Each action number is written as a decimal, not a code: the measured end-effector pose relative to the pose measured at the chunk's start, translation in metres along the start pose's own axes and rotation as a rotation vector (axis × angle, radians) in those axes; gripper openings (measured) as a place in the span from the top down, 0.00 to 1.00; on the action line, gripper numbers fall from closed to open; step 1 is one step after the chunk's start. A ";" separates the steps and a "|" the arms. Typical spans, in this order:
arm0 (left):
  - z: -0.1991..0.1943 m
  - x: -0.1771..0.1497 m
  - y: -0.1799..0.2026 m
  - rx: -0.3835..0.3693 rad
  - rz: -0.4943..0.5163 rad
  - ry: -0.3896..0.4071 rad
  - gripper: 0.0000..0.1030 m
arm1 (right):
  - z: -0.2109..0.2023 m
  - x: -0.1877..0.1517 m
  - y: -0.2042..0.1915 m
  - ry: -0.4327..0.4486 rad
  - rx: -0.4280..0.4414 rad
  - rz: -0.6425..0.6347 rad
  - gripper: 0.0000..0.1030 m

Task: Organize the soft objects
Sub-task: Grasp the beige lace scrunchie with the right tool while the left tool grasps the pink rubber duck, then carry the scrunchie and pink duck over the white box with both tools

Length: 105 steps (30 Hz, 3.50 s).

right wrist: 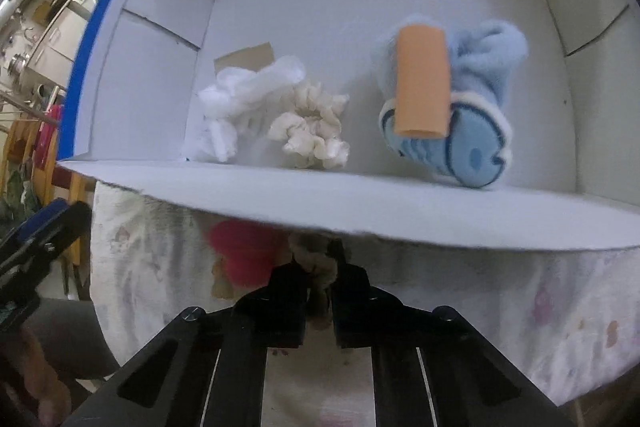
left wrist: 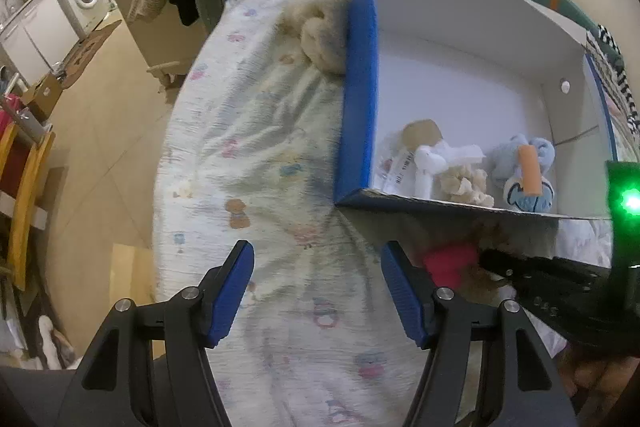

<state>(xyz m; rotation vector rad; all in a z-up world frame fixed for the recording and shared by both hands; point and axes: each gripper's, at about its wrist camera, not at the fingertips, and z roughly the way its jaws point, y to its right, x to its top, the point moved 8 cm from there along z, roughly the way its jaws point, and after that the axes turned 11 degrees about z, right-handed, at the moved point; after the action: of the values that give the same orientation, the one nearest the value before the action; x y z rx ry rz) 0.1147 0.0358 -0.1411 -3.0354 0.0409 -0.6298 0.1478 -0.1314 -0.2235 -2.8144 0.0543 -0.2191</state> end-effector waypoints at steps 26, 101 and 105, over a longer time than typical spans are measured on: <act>0.076 0.009 0.119 -0.068 0.117 -0.178 0.35 | -0.056 -0.009 0.065 0.062 0.110 0.139 0.91; 0.005 0.108 0.088 -0.102 0.082 0.125 0.61 | -0.116 0.097 0.043 0.321 0.259 0.147 0.91; 0.020 0.109 0.090 -0.136 0.029 0.102 0.61 | -0.094 0.092 0.051 0.276 0.142 0.130 0.91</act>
<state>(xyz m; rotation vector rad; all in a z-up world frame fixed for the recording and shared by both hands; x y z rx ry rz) 0.2211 -0.0568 -0.1197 -3.1220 0.1365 -0.8109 0.2232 -0.2146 -0.1376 -2.6094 0.2725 -0.5560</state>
